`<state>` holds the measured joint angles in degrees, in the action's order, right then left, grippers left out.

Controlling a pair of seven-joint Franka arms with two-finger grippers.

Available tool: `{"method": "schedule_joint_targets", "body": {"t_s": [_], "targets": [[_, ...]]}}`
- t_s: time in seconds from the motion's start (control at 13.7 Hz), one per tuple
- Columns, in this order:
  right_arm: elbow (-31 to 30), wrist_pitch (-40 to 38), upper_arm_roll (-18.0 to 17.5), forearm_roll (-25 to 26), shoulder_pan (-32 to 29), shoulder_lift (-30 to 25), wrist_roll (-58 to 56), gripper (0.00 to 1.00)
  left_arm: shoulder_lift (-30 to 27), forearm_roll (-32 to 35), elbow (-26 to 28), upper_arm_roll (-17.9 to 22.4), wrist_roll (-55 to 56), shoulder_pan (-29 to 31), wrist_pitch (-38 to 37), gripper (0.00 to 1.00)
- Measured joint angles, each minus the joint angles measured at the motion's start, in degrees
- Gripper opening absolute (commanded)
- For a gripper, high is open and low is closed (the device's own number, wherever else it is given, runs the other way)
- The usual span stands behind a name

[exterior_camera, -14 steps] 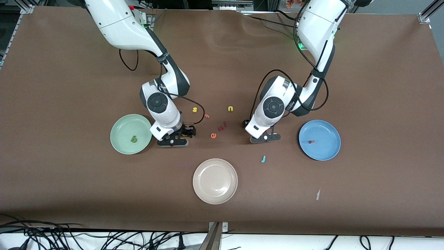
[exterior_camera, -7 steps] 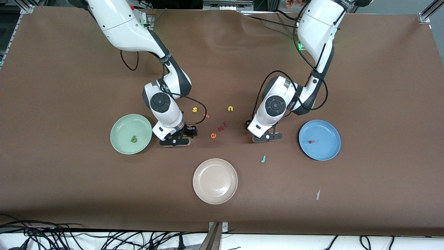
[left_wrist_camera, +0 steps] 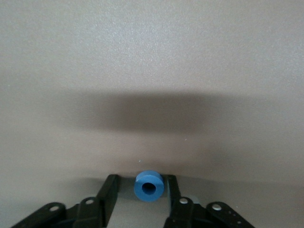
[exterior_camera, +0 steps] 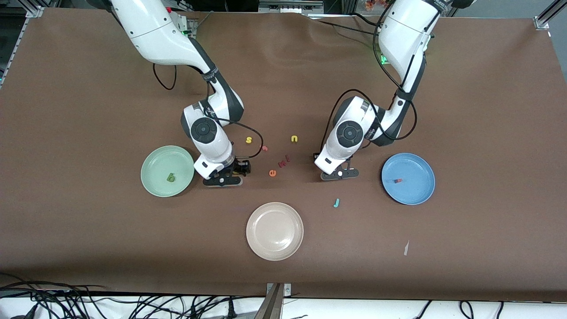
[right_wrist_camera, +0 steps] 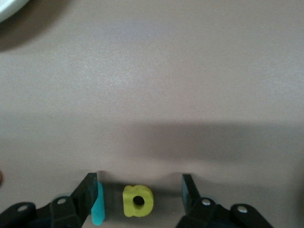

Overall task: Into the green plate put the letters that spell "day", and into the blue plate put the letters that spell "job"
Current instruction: 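Grasp the yellow d with the right gripper while the left gripper grasps the blue o, then drop the yellow d on the green plate while the left gripper drops the o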

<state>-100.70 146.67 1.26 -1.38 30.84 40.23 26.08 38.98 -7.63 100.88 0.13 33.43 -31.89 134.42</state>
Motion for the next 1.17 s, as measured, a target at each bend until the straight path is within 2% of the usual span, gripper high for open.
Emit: {"method": "schedule_joint_targets", "body": {"t_s": [0.22, 0.37, 0.59, 0.66, 0.81, 1.17], "targets": [[-1.72, 0.00, 0.33, 0.04, 0.00, -0.95, -0.19, 0.80, -0.10, 0.04, 0.00, 0.05, 0.00, 0.00, -0.02, 0.19], [-2.35, 0.02, 0.41, 0.05, 0.00, -1.19, -0.19, 0.75, -0.12, 0.05, 0.00, 0.05, 0.00, 0.00, -0.02, 0.17], [-3.72, 1.56, 0.47, 0.17, 0.02, -1.47, -0.19, 0.61, -0.14, 0.05, -0.02, 0.10, -0.14, 0.03, -0.02, 0.16], [-4.12, 1.90, 0.47, 0.17, 0.02, -1.72, -0.19, 0.53, -0.22, 0.07, -0.12, 0.34, -0.85, 0.19, -0.07, 0.16], [-4.51, 2.10, 0.48, 0.19, 0.05, -2.18, -0.19, 0.44, -0.99, 0.07, -0.58, 1.18, -4.92, 1.64, -2.03, 0.16], [-4.88, 2.12, 0.59, 0.32, 0.07, -2.58, -0.20, 0.22, -6.66, 4.38, -0.91, 1.94, -17.96, 10.72, -10.75, 0.16]]}}
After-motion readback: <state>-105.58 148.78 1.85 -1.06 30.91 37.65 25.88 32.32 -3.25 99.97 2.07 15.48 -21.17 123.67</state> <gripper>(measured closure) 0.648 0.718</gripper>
